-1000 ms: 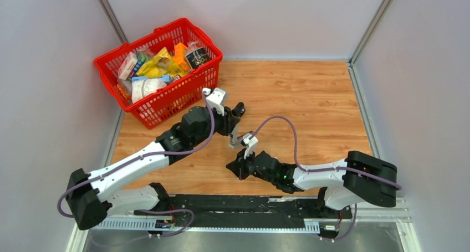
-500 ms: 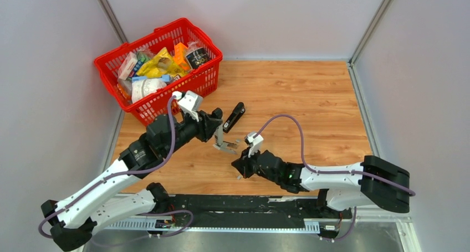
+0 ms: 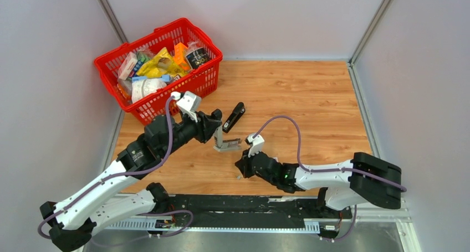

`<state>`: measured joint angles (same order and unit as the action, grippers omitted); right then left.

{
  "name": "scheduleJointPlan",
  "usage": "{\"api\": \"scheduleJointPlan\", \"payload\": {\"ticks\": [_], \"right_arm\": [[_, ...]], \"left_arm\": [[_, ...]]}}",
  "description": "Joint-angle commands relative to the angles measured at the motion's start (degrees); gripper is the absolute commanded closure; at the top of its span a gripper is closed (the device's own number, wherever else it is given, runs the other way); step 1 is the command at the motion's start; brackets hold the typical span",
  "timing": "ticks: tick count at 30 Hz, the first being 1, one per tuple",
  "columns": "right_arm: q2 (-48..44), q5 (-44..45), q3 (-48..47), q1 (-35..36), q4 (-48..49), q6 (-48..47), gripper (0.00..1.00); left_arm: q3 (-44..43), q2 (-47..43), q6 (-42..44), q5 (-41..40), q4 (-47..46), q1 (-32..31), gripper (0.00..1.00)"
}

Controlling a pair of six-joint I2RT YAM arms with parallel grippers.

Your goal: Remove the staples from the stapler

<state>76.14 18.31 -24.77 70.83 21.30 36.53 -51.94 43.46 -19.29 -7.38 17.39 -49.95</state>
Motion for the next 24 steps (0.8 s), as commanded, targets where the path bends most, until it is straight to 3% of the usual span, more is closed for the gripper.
{"api": "scheduleJointPlan", "payload": {"ticks": [1, 13, 24], "right_arm": [[0.9, 7.1, -4.8, 0.1, 0.1, -1.3, 1.00], [-1.8, 9.7, -10.7, -5.5, -2.1, -10.3, 1.00], [-6.5, 9.3, -18.6, -6.8, -8.5, -18.2, 1.00]], "left_arm": [[-3.3, -1.2, -2.8, 3.4, -5.7, 0.0, 1.00], [-1.7, -2.8, -6.2, 6.9, -5.3, 0.0, 1.00], [-0.3, 2.0, -6.8, 8.8, -6.2, 0.0, 1.00]]}}
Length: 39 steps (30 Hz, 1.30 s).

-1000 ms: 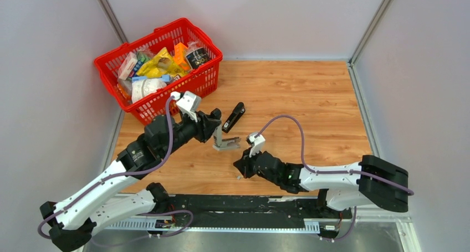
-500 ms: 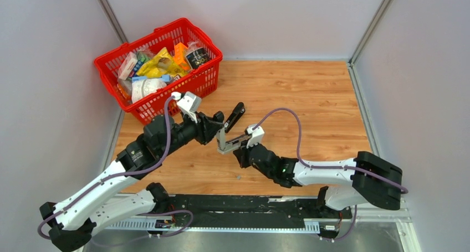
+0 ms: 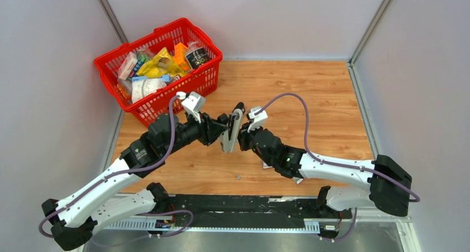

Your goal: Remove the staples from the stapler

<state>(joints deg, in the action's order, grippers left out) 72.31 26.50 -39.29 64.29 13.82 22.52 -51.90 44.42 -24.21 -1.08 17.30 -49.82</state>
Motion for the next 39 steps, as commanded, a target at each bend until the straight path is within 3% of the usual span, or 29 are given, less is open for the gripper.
{"api": "scheduleJointPlan", "payload": {"ticks": [1, 12, 18, 33, 36, 39], "right_arm": [[-3.1, 0.7, -4.6, -0.2, -1.3, -4.3, 1.00], [-9.4, 0.7, -4.0, -0.2, -4.3, -5.6, 1.00], [-10.1, -0.7, -3.4, -1.4, -3.3, -6.9, 1.00], [-13.7, -33.0, 1.8, -3.0, 5.9, -9.4, 1.00], [-15.7, -34.4, 2.2, -3.1, 4.7, -9.3, 1.00], [-17.7, -28.9, 2.2, -3.1, 1.1, -9.8, 1.00]], "left_arm": [[-0.1, 1.6, -2.0, 2.6, -6.7, -0.1, 1.00], [0.6, 5.8, -1.1, 2.7, -9.8, -0.1, 1.00], [-0.5, 10.7, -1.5, 6.6, -12.9, -0.1, 1.00], [-2.7, 16.9, 1.2, 29.6, -20.7, -0.1, 1.00], [-2.3, 17.4, 1.9, 32.7, -22.7, -0.1, 1.00], [-2.7, 17.9, 2.8, 31.6, -22.1, -0.1, 1.00]]}}
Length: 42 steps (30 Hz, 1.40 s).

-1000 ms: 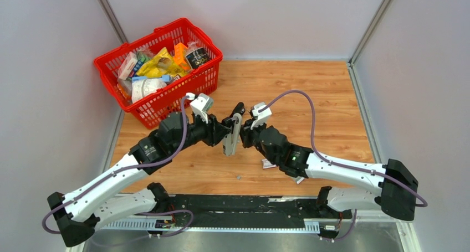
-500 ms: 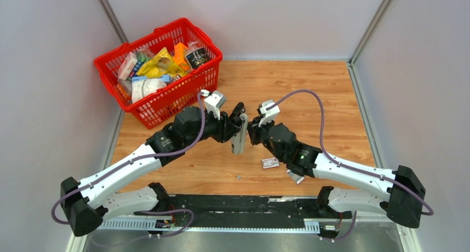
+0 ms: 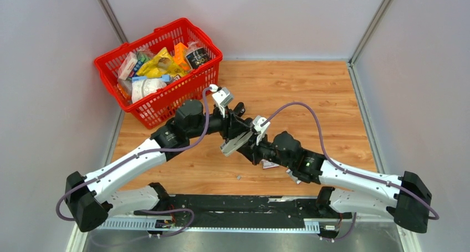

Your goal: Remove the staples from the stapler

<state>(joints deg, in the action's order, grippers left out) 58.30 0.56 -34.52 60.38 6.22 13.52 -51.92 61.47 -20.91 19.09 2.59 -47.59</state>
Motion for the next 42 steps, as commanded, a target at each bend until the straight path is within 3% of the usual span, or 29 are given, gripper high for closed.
{"api": "scheduleJointPlan", "payload": {"ticks": [1, 14, 23, 42], "right_arm": [[-4.5, -1.1, -2.6, 0.8, 7.4, -0.8, 1.00], [-17.2, 21.5, -3.0, 0.9, -18.2, 6.8, 1.00], [-20.2, 25.3, -2.1, 0.8, -25.4, 11.7, 1.00], [-19.2, 26.2, 1.5, 0.8, -27.6, 19.3, 1.00]], "left_arm": [[-3.0, 1.0, -0.1, 11.1, -6.4, -2.2, 1.00], [-10.4, 6.8, 7.3, -3.4, 2.8, -2.2, 1.00], [-17.5, 20.5, 6.6, -7.8, 2.2, 2.4, 1.00], [-42.2, 54.2, 9.6, -8.5, 6.4, 7.5, 1.00]]}}
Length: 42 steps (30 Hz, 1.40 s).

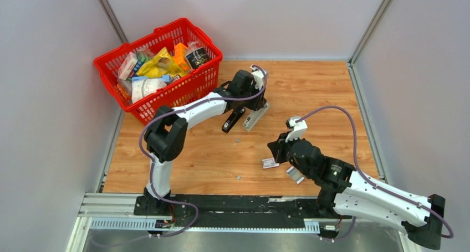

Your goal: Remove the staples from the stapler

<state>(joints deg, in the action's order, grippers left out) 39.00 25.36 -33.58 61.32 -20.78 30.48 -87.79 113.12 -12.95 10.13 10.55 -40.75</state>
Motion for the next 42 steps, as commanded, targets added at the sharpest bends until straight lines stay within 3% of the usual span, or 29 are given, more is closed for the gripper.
{"api": "scheduleJointPlan", "payload": {"ticks": [1, 9, 16, 21, 28, 33, 38, 42], "right_arm": [[0.1, 1.7, 0.6, -0.1, -0.9, 2.7, 1.00], [0.3, 3.3, 0.5, -0.1, -3.6, 3.7, 1.00], [2.4, 2.9, 0.5, -1.9, -4.0, 5.0, 0.94], [3.3, 2.3, 0.7, -3.0, -4.1, 5.6, 0.81], [3.1, 2.0, 0.8, -4.0, -4.4, 6.3, 0.77], [3.3, 2.1, 1.1, -4.1, -4.6, 6.8, 0.71], [3.2, 2.5, 0.7, -4.2, -5.6, 7.3, 0.64], [2.9, 3.5, -0.2, -4.2, -7.5, 7.8, 0.58]], "left_arm": [[-7.6, 3.3, 1.6, 0.5, -1.1, 0.9, 1.00], [-15.8, 12.3, 2.4, -0.5, 2.6, 2.1, 1.00], [-20.7, 16.3, 2.3, -2.0, 6.9, 2.4, 0.98], [-21.3, 17.0, 2.3, -1.9, 7.6, 2.4, 0.73], [-20.7, 16.3, 2.5, -1.2, 7.3, 2.4, 0.57], [-20.1, 14.9, 2.5, -1.6, 7.4, 2.4, 0.40], [-18.6, 12.0, 2.4, -2.7, 7.8, 2.4, 0.15], [-16.0, 7.7, 2.1, -4.1, 7.6, 2.4, 0.14]]}}
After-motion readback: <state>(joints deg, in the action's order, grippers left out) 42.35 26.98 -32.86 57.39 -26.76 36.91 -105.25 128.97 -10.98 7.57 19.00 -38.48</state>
